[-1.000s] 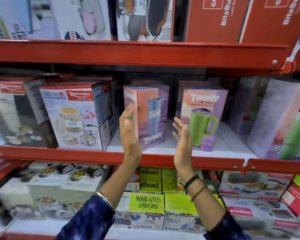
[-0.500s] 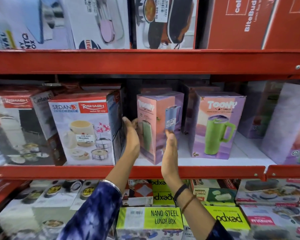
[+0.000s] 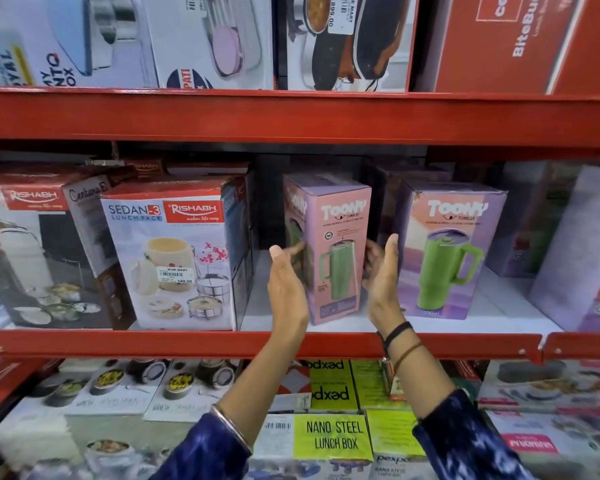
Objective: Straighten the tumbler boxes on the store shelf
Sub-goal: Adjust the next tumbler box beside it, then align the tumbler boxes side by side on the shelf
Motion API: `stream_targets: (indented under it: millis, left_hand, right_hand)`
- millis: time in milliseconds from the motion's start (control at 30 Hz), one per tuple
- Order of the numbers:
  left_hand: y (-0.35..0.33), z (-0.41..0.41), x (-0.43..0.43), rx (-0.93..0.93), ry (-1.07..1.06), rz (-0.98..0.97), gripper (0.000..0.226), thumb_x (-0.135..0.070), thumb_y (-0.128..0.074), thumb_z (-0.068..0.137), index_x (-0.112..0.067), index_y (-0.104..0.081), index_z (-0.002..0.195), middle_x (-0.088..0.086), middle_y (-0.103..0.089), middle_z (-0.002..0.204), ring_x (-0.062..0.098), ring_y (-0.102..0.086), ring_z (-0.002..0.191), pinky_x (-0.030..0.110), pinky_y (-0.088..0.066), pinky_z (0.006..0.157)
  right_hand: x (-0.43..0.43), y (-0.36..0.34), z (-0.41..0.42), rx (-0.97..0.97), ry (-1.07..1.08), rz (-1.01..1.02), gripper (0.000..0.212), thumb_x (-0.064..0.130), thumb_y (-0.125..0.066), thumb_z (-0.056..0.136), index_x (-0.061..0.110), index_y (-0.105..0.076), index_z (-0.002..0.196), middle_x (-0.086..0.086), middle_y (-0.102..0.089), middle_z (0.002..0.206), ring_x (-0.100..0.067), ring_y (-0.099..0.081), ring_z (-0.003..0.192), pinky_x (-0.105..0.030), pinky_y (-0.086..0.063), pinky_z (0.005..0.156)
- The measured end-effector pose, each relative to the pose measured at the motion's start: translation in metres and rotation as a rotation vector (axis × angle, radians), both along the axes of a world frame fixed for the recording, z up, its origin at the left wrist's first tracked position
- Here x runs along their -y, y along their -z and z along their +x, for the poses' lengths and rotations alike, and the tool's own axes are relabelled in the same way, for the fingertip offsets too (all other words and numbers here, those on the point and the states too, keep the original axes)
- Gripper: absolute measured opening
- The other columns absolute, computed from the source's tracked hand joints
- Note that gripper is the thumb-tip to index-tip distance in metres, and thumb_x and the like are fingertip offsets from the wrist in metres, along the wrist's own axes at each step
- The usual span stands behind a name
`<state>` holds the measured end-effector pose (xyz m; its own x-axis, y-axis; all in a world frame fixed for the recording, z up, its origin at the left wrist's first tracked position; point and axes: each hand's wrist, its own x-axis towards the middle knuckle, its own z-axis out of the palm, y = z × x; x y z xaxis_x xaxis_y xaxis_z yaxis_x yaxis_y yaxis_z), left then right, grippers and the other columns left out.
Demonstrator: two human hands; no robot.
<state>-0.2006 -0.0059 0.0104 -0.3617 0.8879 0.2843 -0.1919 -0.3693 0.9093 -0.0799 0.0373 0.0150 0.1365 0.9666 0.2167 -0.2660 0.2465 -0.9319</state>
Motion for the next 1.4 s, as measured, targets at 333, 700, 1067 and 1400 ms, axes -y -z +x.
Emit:
stream_targets:
  millis: [333, 700, 1067, 1400]
  left_hand:
    - [0.0, -0.005, -0.024, -0.046, -0.132, -0.026, 0.062, -0.055, -0.012, 0.097, -0.023, -0.045, 0.139, -0.006, -0.045, 0.142, 0.007, -0.038, 0.129, 0.03, -0.027, 0.112]
    - [-0.017, -0.027, -0.068, 0.126, 0.001, -0.173, 0.077, -0.054, -0.003, 0.097, -0.005, -0.051, 0.133, 0.021, -0.061, 0.125, 0.028, -0.06, 0.103, 0.029, -0.043, 0.088]
    - [-0.012, -0.015, -0.031, -0.021, -0.071, -0.103, 0.072, -0.064, -0.007, 0.092, -0.027, -0.047, 0.138, -0.001, -0.041, 0.152, 0.019, -0.035, 0.14, 0.041, -0.022, 0.119]
    - [0.009, -0.012, -0.014, -0.124, -0.093, -0.167, 0.067, -0.062, -0.011, 0.094, -0.027, -0.039, 0.144, 0.001, -0.036, 0.155, 0.024, -0.032, 0.143, 0.032, -0.026, 0.11]
  right_hand:
    - [0.027, 0.02, -0.022, 0.024, 0.233, 0.152, 0.076, 0.066, -0.025, 0.085, 0.022, -0.033, 0.146, 0.004, -0.036, 0.154, -0.007, -0.034, 0.139, -0.033, -0.027, 0.117]
    - [0.054, 0.043, -0.058, 0.244, 0.242, 0.206, 0.087, 0.081, -0.017, 0.077, 0.026, -0.035, 0.142, 0.004, -0.025, 0.155, -0.009, -0.022, 0.143, -0.033, -0.018, 0.119]
    - [0.009, 0.003, -0.014, 0.01, 0.153, 0.07, 0.11, 0.091, -0.031, 0.064, 0.017, -0.037, 0.145, -0.004, -0.039, 0.154, -0.017, -0.036, 0.141, -0.045, -0.026, 0.119]
    - [-0.017, 0.028, 0.01, -0.003, 0.001, -0.055, 0.106, 0.091, -0.041, 0.058, 0.026, -0.042, 0.142, -0.001, -0.042, 0.152, -0.021, -0.038, 0.14, -0.052, -0.028, 0.116]
